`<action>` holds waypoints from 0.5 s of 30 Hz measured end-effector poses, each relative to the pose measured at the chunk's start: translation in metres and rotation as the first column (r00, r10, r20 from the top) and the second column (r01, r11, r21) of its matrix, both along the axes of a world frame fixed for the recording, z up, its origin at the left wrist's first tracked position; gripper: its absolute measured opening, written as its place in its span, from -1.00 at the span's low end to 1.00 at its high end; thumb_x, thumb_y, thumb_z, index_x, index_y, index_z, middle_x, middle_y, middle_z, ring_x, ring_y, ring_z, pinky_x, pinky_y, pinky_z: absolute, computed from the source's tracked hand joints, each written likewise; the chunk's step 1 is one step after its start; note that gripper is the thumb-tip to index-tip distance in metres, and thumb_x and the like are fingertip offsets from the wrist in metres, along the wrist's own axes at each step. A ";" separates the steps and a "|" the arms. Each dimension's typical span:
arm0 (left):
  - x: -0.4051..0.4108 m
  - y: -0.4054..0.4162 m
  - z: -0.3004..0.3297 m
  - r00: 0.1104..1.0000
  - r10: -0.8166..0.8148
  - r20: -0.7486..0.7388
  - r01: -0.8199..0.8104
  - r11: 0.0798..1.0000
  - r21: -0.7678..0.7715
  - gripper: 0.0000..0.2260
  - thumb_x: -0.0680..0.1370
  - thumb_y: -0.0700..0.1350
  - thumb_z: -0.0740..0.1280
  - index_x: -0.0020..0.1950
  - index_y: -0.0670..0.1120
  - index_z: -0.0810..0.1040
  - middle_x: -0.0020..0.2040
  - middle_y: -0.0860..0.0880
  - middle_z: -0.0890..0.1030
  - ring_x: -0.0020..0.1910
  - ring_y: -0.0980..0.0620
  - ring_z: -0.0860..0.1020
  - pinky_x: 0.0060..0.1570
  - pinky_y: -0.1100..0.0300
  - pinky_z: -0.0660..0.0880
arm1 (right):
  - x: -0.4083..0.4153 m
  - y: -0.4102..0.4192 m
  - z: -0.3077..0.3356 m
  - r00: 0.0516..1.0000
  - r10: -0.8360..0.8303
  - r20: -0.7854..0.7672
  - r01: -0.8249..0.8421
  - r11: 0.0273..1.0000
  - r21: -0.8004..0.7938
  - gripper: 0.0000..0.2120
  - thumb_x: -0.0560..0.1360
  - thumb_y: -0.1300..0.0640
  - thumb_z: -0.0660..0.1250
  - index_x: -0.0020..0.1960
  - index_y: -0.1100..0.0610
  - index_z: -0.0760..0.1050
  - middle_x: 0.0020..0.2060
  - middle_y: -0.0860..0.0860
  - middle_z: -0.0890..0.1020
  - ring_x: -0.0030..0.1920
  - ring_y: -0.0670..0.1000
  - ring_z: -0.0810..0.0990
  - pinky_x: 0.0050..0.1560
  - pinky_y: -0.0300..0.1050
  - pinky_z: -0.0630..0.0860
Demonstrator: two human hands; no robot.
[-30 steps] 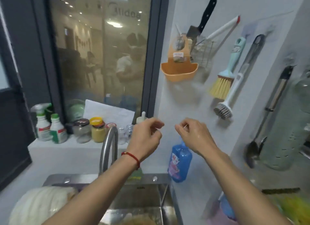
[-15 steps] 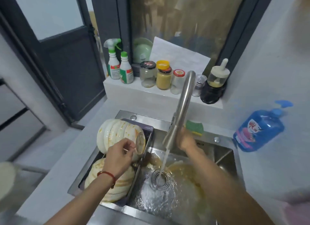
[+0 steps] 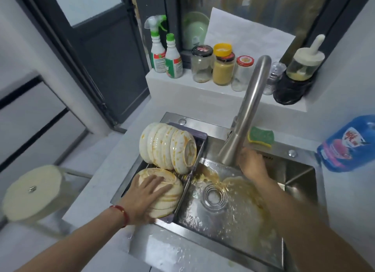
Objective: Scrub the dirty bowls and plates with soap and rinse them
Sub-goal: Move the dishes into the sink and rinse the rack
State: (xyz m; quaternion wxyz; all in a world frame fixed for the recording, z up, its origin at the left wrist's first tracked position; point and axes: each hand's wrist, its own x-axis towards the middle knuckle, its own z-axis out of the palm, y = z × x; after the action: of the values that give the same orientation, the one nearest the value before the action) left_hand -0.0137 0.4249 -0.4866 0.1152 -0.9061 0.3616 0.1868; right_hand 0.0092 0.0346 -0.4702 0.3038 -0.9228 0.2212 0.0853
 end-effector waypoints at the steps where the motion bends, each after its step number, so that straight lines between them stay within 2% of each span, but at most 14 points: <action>1: 0.003 0.002 0.000 1.000 -0.013 -0.003 0.013 0.999 0.030 0.26 0.08 0.29 0.61 0.69 0.12 0.09 0.52 -0.17 0.44 0.44 -0.26 0.48 0.25 -0.45 0.45 | -0.015 0.000 -0.011 0.999 0.002 -0.052 -0.003 1.000 -0.014 -0.86 0.66 0.08 0.27 0.03 0.08 0.59 -0.19 0.04 0.69 -0.15 0.13 0.70 -0.15 -0.02 0.59; 3: 0.006 0.008 -0.004 0.998 -0.067 0.018 0.066 0.997 0.036 0.29 0.05 0.20 0.67 0.69 0.07 0.15 0.45 -0.24 0.49 0.37 -0.30 0.53 0.18 -0.44 0.50 | -0.046 0.009 -0.032 0.994 0.031 -0.106 -0.026 0.998 0.049 -0.85 0.65 0.03 0.32 0.02 0.04 0.64 -0.28 0.04 0.70 -0.30 0.07 0.69 -0.20 0.01 0.66; 5: 0.011 0.011 -0.008 0.985 -0.155 0.069 0.154 0.988 0.022 0.17 0.14 0.08 0.70 0.66 0.02 0.21 0.41 -0.32 0.50 0.31 -0.36 0.55 0.12 -0.45 0.52 | -0.074 0.030 -0.047 0.991 0.095 -0.098 -0.084 0.990 0.112 -0.79 0.67 0.05 0.29 0.01 0.10 0.67 -0.34 0.01 0.65 -0.38 0.01 0.63 -0.23 0.04 0.66; 7: 0.021 0.012 -0.010 0.963 -0.233 0.134 0.234 0.972 0.015 0.00 0.33 -0.03 0.63 0.67 -0.02 0.18 0.38 -0.35 0.49 0.29 -0.38 0.53 0.14 -0.42 0.51 | -0.094 0.063 -0.057 0.982 0.156 -0.106 -0.134 0.972 0.191 -0.83 0.66 0.11 0.30 0.00 0.08 0.66 -0.30 -0.08 0.61 -0.33 -0.09 0.59 -0.15 0.02 0.66; 9: 0.031 0.014 -0.012 0.929 -0.309 0.204 0.315 0.949 0.001 -0.23 0.52 -0.07 0.43 0.67 -0.03 0.17 0.33 -0.34 0.49 0.25 -0.37 0.52 0.15 -0.38 0.51 | -0.104 0.105 -0.061 0.973 0.221 -0.063 -0.199 0.948 0.247 -0.88 0.62 0.10 0.34 0.10 0.00 0.64 -0.16 -0.11 0.63 -0.15 -0.08 0.63 0.03 0.04 0.64; 11: 0.039 0.012 -0.012 0.909 -0.334 0.248 0.358 0.932 -0.054 -0.40 0.58 -0.08 0.23 0.64 -0.04 0.22 0.27 -0.32 0.52 0.19 -0.35 0.55 0.12 -0.33 0.54 | -0.101 0.145 -0.063 0.974 0.222 -0.045 -0.198 0.929 0.314 -0.63 0.58 0.09 0.38 0.38 -0.05 0.51 0.01 -0.19 0.57 0.05 -0.01 0.63 0.23 0.07 0.57; 13: 0.044 0.010 -0.007 0.901 -0.343 0.267 0.378 0.921 -0.093 -0.37 0.52 -0.15 0.34 0.59 -0.06 0.27 0.21 -0.31 0.53 0.12 -0.33 0.58 0.09 -0.27 0.57 | -0.091 0.177 -0.061 0.978 0.196 -0.068 -0.157 0.912 0.379 -0.28 0.55 0.08 0.43 0.61 -0.12 0.18 0.22 -0.22 0.44 0.27 0.01 0.55 0.41 0.03 0.45; 15: 0.049 0.008 -0.001 0.893 -0.351 0.282 0.400 0.905 -0.141 -0.26 0.40 -0.22 0.53 0.55 -0.10 0.34 0.15 -0.26 0.54 0.04 -0.27 0.57 0.04 -0.19 0.59 | -0.082 0.199 -0.060 0.987 0.145 -0.076 -0.094 0.882 0.462 -0.05 0.47 0.05 0.48 0.61 -0.28 -0.07 0.39 -0.15 0.43 0.32 0.05 0.56 0.39 0.08 0.49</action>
State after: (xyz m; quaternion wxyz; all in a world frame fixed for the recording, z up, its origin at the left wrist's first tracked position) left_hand 0.0354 0.4327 -0.4880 0.1046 -0.8418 0.5296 0.0086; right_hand -0.0723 0.2341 -0.5299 0.4938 -0.8315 0.1536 0.2032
